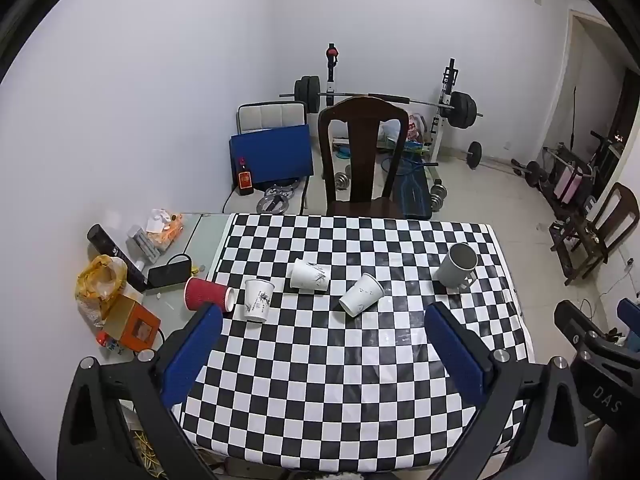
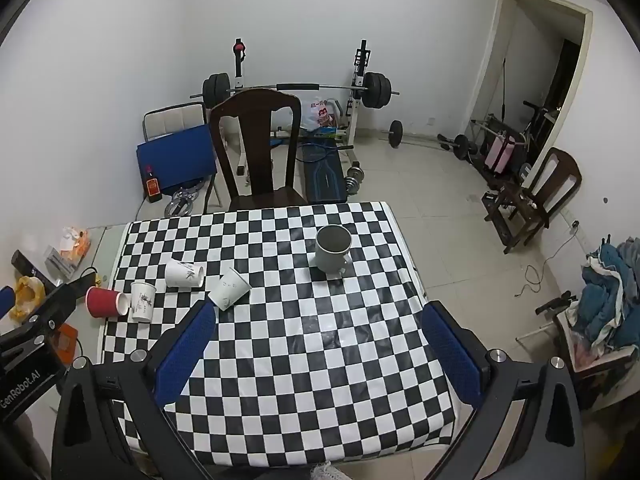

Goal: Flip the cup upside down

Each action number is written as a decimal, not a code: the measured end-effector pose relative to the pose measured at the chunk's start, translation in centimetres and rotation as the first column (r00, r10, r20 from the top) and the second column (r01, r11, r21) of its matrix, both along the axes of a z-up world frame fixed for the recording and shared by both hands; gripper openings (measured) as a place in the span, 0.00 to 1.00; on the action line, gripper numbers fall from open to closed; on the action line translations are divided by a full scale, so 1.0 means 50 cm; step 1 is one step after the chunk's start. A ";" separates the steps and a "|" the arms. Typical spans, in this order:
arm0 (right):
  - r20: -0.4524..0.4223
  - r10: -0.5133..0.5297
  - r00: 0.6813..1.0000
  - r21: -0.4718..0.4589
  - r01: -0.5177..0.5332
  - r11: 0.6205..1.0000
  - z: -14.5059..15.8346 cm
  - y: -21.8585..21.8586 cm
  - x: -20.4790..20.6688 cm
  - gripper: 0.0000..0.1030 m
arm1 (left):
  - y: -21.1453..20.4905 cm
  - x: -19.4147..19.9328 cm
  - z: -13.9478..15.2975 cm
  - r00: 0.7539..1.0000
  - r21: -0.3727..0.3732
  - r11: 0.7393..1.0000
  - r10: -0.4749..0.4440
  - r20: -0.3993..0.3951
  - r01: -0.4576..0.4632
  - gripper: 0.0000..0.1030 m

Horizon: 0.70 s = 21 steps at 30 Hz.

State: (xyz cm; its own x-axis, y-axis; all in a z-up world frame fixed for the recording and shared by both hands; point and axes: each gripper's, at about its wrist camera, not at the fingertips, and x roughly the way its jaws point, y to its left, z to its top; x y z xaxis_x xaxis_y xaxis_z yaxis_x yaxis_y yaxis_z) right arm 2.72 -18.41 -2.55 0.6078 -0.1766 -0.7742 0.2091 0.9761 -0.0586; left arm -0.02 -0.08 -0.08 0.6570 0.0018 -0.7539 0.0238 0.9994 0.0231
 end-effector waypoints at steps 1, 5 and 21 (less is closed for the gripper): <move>-0.001 0.000 1.000 -0.005 0.000 1.000 -0.001 0.001 0.000 1.00 | -0.001 0.000 -0.001 1.000 0.001 1.000 -0.001 -0.001 0.001 1.00; -0.001 0.002 1.000 0.016 -0.002 1.000 -0.005 -0.003 0.001 1.00 | -0.003 0.000 -0.009 1.000 0.006 1.000 0.002 -0.010 -0.002 1.00; -0.014 0.003 1.000 0.016 -0.003 1.000 -0.012 -0.003 0.004 1.00 | -0.001 0.012 -0.009 0.999 -0.012 1.000 -0.007 -0.036 0.007 1.00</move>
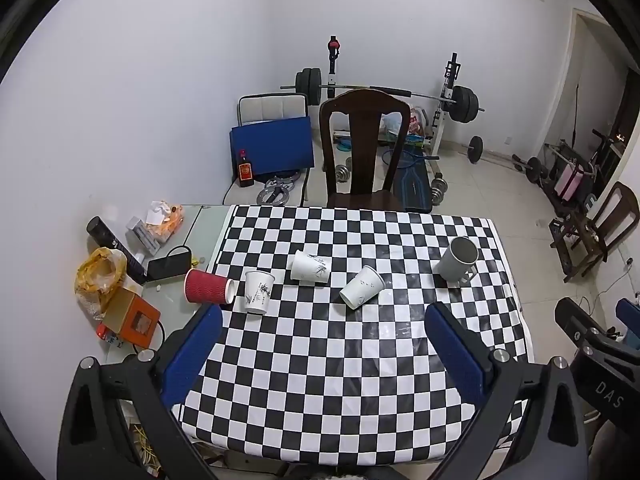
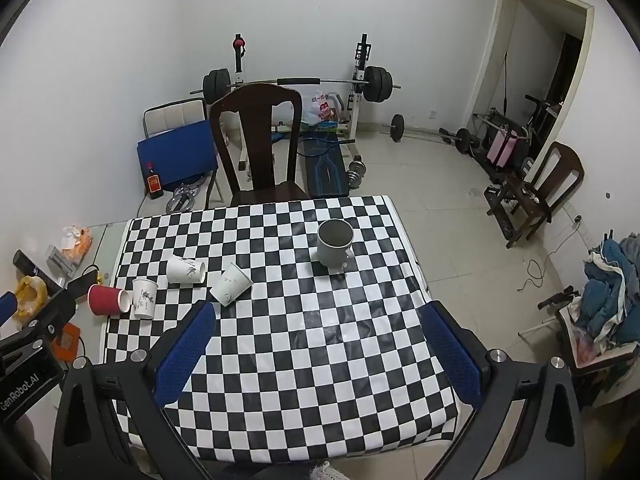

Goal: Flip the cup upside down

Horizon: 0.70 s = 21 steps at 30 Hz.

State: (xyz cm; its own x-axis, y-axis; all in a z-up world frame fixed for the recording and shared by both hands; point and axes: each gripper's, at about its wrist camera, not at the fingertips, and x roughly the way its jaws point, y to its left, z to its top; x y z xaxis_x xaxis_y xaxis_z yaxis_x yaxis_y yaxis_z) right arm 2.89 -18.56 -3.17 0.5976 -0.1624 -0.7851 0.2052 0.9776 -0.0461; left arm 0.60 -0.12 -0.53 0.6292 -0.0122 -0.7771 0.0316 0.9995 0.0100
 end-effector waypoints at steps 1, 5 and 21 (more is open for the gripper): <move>0.001 -0.001 1.000 -0.001 0.001 1.000 0.001 0.000 0.000 1.00 | 0.000 0.000 0.001 1.000 0.000 1.000 -0.001 -0.001 0.001 1.00; -0.002 0.000 1.000 0.000 0.000 1.000 0.004 -0.002 0.000 1.00 | 0.000 -0.001 0.000 1.000 -0.002 1.000 0.000 0.000 0.000 1.00; 0.003 0.001 1.000 0.000 -0.001 1.000 0.002 0.002 -0.001 1.00 | -0.001 -0.001 0.001 1.000 -0.005 1.000 0.003 0.002 -0.003 1.00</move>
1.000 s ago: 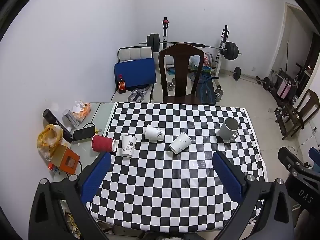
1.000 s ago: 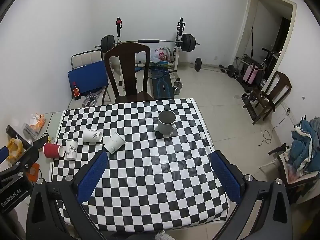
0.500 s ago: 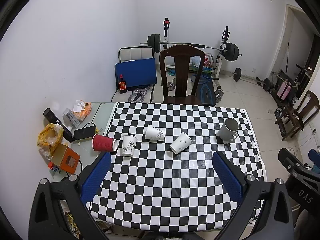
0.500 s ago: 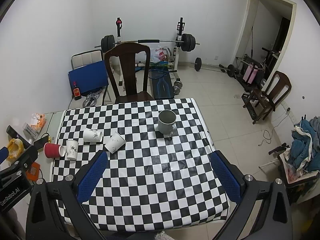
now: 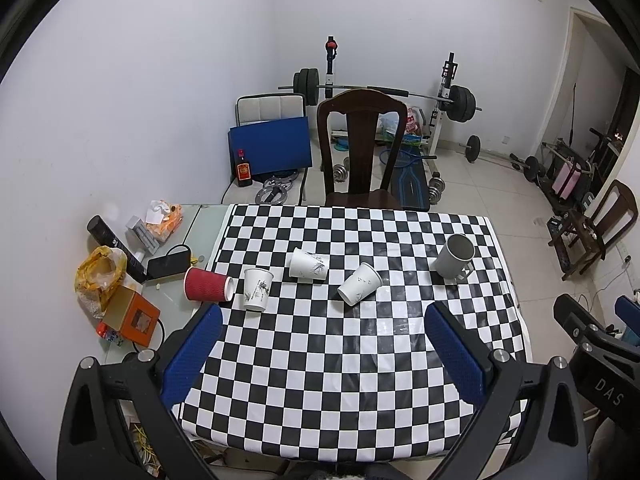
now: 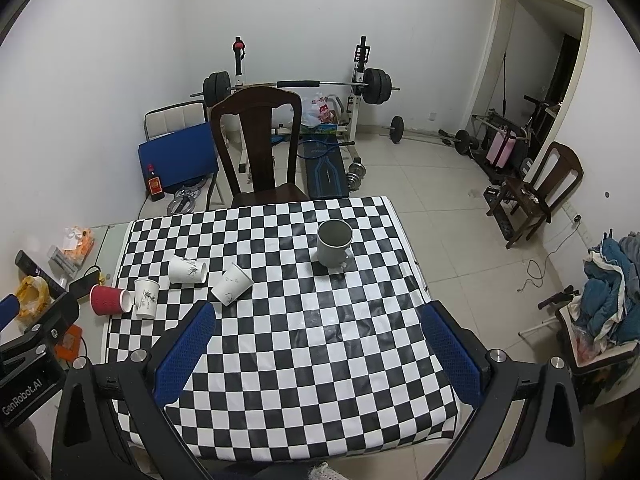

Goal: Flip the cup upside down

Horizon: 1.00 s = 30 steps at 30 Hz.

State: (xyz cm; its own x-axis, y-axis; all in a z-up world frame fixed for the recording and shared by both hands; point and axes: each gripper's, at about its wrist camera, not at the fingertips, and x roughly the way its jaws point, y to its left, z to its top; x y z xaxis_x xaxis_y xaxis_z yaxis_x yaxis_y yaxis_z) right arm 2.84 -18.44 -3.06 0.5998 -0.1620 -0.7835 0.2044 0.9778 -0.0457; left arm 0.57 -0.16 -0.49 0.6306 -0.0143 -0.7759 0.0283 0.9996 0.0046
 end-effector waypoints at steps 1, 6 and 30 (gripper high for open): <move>0.001 0.000 1.000 -0.003 0.000 1.000 0.000 0.002 0.000 1.00 | -0.001 -0.001 0.000 1.000 0.001 1.000 0.000 0.000 0.000 1.00; 0.000 0.002 1.000 0.000 -0.002 1.000 0.003 0.000 -0.001 1.00 | 0.000 0.001 0.001 1.000 0.002 1.000 0.000 0.001 0.000 1.00; 0.010 0.000 1.000 0.000 0.000 1.000 0.031 -0.002 -0.016 1.00 | 0.002 0.003 0.002 1.000 0.002 1.000 0.001 0.007 -0.001 1.00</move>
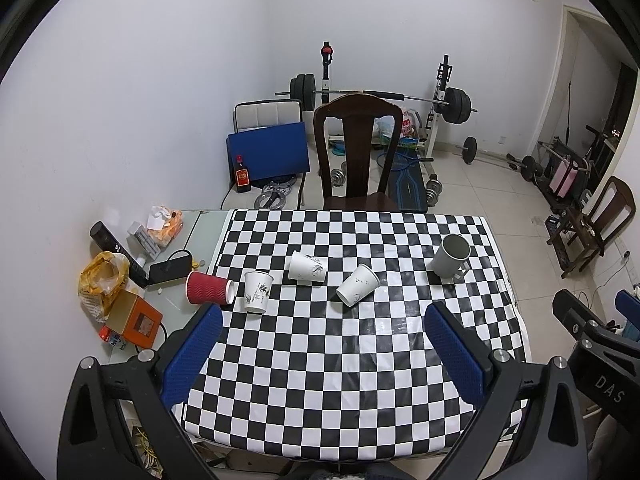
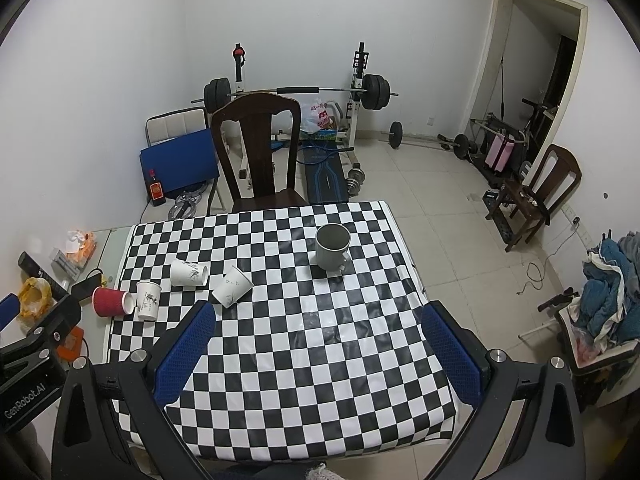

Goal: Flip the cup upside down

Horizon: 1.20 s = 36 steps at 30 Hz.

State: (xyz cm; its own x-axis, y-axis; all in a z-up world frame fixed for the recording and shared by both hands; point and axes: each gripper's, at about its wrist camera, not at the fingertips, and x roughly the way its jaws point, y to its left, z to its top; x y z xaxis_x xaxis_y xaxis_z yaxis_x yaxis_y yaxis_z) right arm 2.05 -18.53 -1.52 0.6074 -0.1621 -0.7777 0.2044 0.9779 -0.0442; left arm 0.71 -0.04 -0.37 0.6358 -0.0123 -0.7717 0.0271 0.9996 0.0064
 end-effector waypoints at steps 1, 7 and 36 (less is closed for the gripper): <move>0.000 0.000 1.000 -0.002 0.000 1.000 0.000 0.000 0.000 1.00 | -0.001 -0.001 0.000 1.000 -0.001 1.000 0.000 -0.001 0.000 1.00; 0.004 0.002 1.000 -0.001 -0.002 1.000 0.002 -0.001 -0.002 1.00 | -0.002 -0.002 0.000 1.000 0.000 1.000 0.000 0.001 0.000 1.00; -0.169 -0.154 0.974 -0.013 0.154 0.988 -0.131 -0.109 0.097 1.00 | -0.086 0.137 -0.113 1.000 0.095 0.995 -0.003 -0.007 0.003 1.00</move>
State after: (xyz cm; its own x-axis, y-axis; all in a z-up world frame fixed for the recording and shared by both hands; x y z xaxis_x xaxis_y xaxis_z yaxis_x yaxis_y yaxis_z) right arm 6.89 -23.97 -8.09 0.4354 -0.2430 -0.8668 0.3422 0.9353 -0.0903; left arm 7.58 -4.33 -6.03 0.6302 0.0594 -0.7741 0.0304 0.9944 0.1011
